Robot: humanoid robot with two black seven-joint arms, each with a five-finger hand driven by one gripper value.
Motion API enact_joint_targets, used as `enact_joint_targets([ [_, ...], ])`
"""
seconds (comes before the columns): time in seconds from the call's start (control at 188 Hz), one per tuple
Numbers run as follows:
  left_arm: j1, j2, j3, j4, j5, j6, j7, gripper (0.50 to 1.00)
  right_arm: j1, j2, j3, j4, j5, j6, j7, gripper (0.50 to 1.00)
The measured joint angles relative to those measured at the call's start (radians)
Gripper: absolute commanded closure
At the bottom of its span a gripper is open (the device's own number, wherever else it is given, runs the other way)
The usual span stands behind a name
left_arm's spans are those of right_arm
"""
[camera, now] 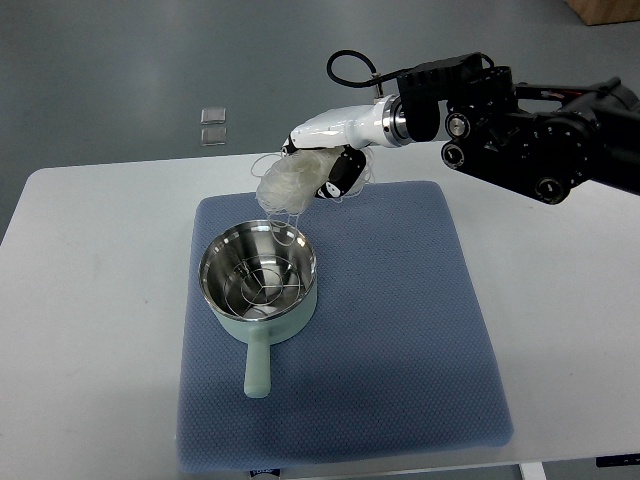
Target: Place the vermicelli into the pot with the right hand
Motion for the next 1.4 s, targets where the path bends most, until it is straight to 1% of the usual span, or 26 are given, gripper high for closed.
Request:
enact_joint_targets([
  [0.32, 0.0, 0.0, 0.0, 0.0, 0.0, 0.0, 0.0, 0.5, 0.044, 0.158, -0.05, -0.002, 0.06, 0.002, 0.003, 1.0],
  [0.56, 0.0, 0.0, 0.0, 0.001, 0.0, 0.0, 0.0, 0.5, 0.039, 0.2, -0.111, -0.012, 0.06, 0.005, 0.003, 1.0],
  [0.57, 0.0, 0.0, 0.0, 0.002, 0.0, 0.0, 0.0, 0.5, 0.038, 0.201, -0.112, -0.013, 0.06, 0.005, 0.003, 0.989],
  [0.576, 0.0, 0.0, 0.0, 0.002, 0.0, 0.0, 0.0, 0.5, 0.038, 0.202, -0.113, -0.013, 0.06, 0.005, 0.003, 0.953],
  [0.581, 0.0, 0.0, 0.0, 0.002, 0.0, 0.0, 0.0, 0.5, 0.037, 0.202, -0.113, -0.013, 0.06, 0.005, 0.003, 0.953],
  [0.586, 0.0, 0.0, 0.0, 0.002, 0.0, 0.0, 0.0, 0.5, 0.037, 0.203, -0.114, -0.013, 0.059, 0.005, 0.003, 0.926],
  [0.592, 0.0, 0.0, 0.0, 0.002, 0.0, 0.0, 0.0, 0.5, 0.037, 0.203, -0.114, -0.013, 0.059, 0.005, 0.003, 0.926],
  [0.597, 0.0, 0.0, 0.0, 0.002, 0.0, 0.0, 0.0, 0.5, 0.036, 0.204, -0.115, -0.013, 0.059, 0.005, 0.003, 0.906],
  [0.602, 0.0, 0.0, 0.0, 0.002, 0.0, 0.0, 0.0, 0.5, 0.036, 0.204, -0.115, -0.013, 0.058, 0.005, 0.003, 0.906],
  [0.608, 0.0, 0.0, 0.0, 0.002, 0.0, 0.0, 0.0, 0.5, 0.036, 0.204, -0.116, -0.013, 0.058, 0.005, 0.003, 0.885],
  [0.629, 0.0, 0.0, 0.0, 0.002, 0.0, 0.0, 0.0, 0.5, 0.034, 0.206, -0.118, -0.013, 0.057, 0.005, 0.003, 0.857],
  [0.634, 0.0, 0.0, 0.0, 0.002, 0.0, 0.0, 0.0, 0.5, 0.034, 0.206, -0.119, -0.013, 0.057, 0.005, 0.003, 0.857],
  [0.64, 0.0, 0.0, 0.0, 0.002, 0.0, 0.0, 0.0, 0.5, 0.034, 0.206, -0.119, -0.013, 0.056, 0.005, 0.003, 0.842],
  [0.645, 0.0, 0.0, 0.0, 0.002, 0.0, 0.0, 0.0, 0.5, 0.033, 0.206, -0.12, -0.013, 0.056, 0.005, 0.003, 0.842],
  [0.65, 0.0, 0.0, 0.0, 0.002, 0.0, 0.0, 0.0, 0.5, 0.033, 0.206, -0.121, -0.013, 0.056, 0.005, 0.003, 0.826],
  [0.656, 0.0, 0.0, 0.0, 0.002, 0.0, 0.0, 0.0, 0.5, 0.033, 0.207, -0.121, -0.013, 0.056, 0.005, 0.003, 0.826],
  [0.661, 0.0, 0.0, 0.0, 0.002, 0.0, 0.0, 0.0, 0.5, 0.033, 0.207, -0.122, -0.013, 0.056, 0.005, 0.003, 0.812],
  [0.666, 0.0, 0.0, 0.0, 0.002, 0.0, 0.0, 0.0, 0.5, 0.033, 0.207, -0.123, -0.013, 0.055, 0.005, 0.003, 0.812],
  [0.682, 0.0, 0.0, 0.0, 0.002, 0.0, 0.0, 0.0, 0.5, 0.032, 0.207, -0.126, -0.013, 0.055, 0.005, 0.003, 0.779],
  [0.688, 0.0, 0.0, 0.0, 0.002, 0.0, 0.0, 0.0, 0.5, 0.032, 0.207, -0.126, -0.013, 0.055, 0.005, 0.003, 0.779],
  [0.693, 0.0, 0.0, 0.0, 0.002, 0.0, 0.0, 0.0, 0.5, 0.032, 0.207, -0.127, -0.013, 0.054, 0.005, 0.003, 0.763],
  [0.704, 0.0, 0.0, 0.0, 0.002, 0.0, 0.0, 0.0, 0.5, 0.031, 0.207, -0.128, -0.013, 0.054, 0.005, 0.003, 0.762],
  [0.72, 0.0, 0.0, 0.0, 0.002, 0.0, 0.0, 0.0, 0.5, 0.031, 0.207, -0.13, -0.013, 0.054, 0.005, 0.003, 0.742],
  [0.773, 0.0, 0.0, 0.0, 0.002, 0.0, 0.0, 0.0, 0.5, 0.031, 0.206, -0.134, -0.013, 0.054, 0.004, 0.003, 0.716],
  [1.178, -0.003, 0.0, 0.001, 0.002, 0.0, 0.0, 0.0, 0.5, 0.031, 0.184, -0.135, -0.015, 0.053, 0.003, 0.003, 0.709],
  [1.402, -0.003, 0.0, 0.001, 0.002, 0.0, 0.0, 0.0, 0.5, 0.032, 0.131, -0.118, -0.015, 0.061, -0.006, 0.003, 0.711],
])
